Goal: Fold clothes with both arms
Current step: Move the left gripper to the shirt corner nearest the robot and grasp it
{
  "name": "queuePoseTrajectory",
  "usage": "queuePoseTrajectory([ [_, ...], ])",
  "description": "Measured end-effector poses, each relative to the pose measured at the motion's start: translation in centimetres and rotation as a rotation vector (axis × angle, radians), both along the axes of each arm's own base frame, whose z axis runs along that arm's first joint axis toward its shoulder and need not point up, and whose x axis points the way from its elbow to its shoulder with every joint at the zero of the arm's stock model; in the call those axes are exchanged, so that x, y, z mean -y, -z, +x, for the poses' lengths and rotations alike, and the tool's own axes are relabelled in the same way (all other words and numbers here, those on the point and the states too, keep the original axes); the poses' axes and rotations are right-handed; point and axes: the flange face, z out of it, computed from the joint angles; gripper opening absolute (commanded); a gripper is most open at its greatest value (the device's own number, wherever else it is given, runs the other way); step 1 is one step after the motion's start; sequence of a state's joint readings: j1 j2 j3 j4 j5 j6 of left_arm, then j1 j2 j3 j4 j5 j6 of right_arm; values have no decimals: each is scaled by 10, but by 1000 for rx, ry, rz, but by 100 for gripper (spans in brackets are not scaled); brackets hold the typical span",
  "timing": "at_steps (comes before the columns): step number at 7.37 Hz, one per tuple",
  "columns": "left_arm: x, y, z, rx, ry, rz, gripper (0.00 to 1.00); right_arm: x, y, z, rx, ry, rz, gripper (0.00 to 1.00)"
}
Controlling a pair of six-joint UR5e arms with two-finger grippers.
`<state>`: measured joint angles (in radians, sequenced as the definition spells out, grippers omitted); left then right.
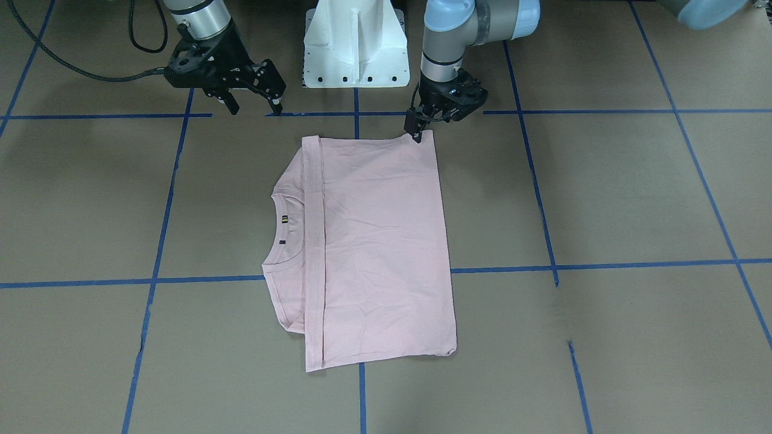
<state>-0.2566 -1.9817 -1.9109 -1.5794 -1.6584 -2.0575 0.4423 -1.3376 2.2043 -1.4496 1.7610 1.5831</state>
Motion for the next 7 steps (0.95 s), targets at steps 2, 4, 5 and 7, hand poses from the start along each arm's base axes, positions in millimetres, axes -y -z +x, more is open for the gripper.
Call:
queuePoseTrajectory([
  [2, -4, -6, 10, 18, 9, -3, 89, 0, 0, 0, 0, 0, 0, 100],
  [4, -3, -7, 13, 22, 12, -1, 68, 0, -1, 0, -1, -1, -1, 100],
  [5, -3, -8, 13, 23, 13, -1, 42, 1, -1, 0, -3, -1, -1, 100],
  [7, -2, -6, 12, 22, 20, 6, 0, 1, -2, 0, -4, -1, -1, 100],
])
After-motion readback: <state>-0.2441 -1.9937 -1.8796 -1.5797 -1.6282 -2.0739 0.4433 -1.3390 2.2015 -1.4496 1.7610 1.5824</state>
